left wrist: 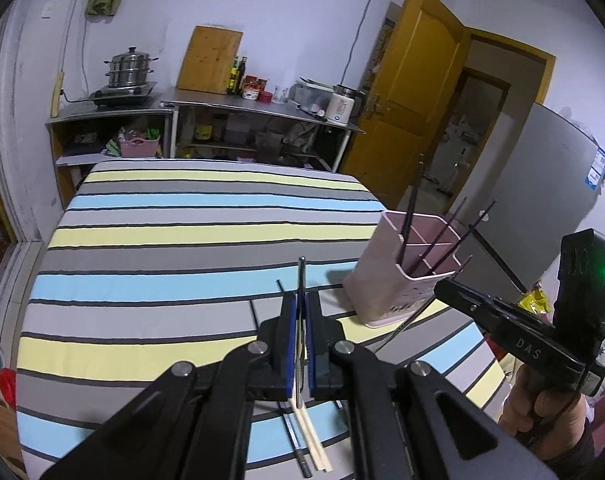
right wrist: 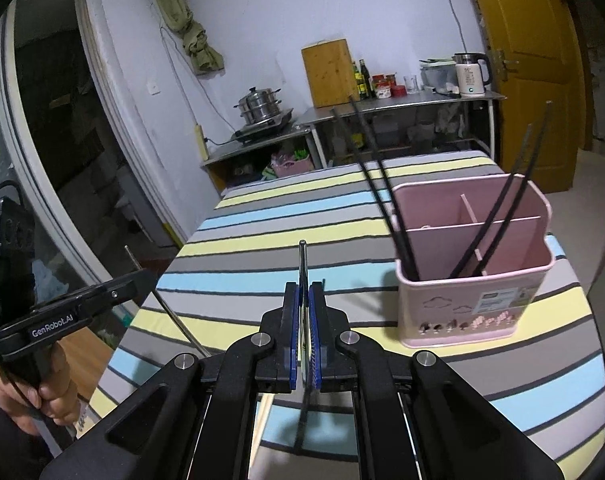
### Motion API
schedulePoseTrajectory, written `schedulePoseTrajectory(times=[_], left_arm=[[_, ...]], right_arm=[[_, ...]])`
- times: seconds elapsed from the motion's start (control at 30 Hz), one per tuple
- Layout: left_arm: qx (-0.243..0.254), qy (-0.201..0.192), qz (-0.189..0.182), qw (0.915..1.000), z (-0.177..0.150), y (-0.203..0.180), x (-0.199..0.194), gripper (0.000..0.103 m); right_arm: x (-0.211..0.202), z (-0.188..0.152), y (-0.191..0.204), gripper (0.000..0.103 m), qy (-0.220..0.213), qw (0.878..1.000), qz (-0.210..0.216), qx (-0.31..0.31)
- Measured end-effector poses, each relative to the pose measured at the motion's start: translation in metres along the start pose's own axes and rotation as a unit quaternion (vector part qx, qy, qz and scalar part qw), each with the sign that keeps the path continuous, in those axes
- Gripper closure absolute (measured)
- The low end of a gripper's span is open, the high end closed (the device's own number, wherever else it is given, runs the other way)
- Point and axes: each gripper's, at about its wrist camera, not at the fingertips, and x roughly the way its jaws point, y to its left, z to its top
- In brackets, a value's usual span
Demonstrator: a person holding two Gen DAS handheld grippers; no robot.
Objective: Organize utensils
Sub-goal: 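Lift the left gripper's chopstick toward the pink holder while the right gripper carries its chopstick there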
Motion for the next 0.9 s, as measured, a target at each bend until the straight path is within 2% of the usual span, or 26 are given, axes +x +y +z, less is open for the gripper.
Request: schedulePoseTrajectory(times=[0.23,0.43,0.7,0.9], left_arm=[[0.010,0.014,-0.034,0.9993,0.005,-0.029,0.016,0.098],[0.019,0.016,-0.064,0.9976,0.023,-0.058,0.028,0.098],[0.032,-0.011,-0.096,0.9949,0.065,-0.092,0.029,0.098],[0.039,-0.034,-0.103,0.9934,0.093,-0.110,0.033,0.098]], right_arm=[[-0.019,0.002,-0.019,0.098,-0.014,1.000,-0.019,0.015],[-0.039,0.013,-0.038,0.098,-0.035,0.998,-0.038,0.028],[-0.066,0.048,-0.053,0.098,-0.079,0.995,-0.057,0.028],[-0.076,0.073,-0.062,0.098,-0.110,0.991,-0.067,0.028]])
